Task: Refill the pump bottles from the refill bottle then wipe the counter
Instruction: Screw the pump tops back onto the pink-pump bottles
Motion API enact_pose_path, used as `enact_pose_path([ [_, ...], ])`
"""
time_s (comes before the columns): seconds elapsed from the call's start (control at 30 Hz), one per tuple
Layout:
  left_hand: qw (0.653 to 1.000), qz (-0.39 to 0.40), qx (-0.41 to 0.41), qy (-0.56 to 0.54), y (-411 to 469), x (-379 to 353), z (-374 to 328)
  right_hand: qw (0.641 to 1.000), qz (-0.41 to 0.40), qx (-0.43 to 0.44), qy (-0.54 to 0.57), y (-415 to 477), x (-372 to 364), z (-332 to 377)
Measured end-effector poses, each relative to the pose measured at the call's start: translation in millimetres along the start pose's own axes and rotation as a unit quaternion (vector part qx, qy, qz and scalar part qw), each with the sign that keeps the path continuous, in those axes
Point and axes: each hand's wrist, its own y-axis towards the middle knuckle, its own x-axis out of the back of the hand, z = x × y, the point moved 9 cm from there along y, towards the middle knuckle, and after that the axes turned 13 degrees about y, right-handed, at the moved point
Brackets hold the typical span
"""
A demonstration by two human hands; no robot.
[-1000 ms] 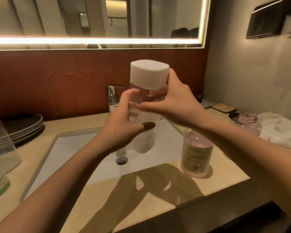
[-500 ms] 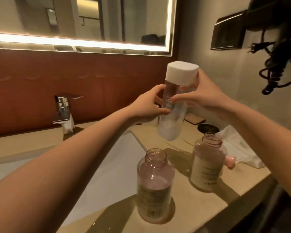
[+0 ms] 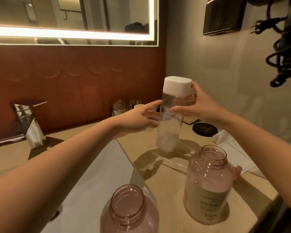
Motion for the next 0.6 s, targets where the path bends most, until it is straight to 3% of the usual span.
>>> enact_pose_path([
  [0.3,0.998,-0.016,0.032,-0.049,5,-17,34,0.999,0.01,-0.02,0.041,1,-19,-29],
  [0.6,0.997,-0.034,0.049,-0.046,-13,-16,39,0.995,0.051,-0.081,0.007,-13,-26,-38],
])
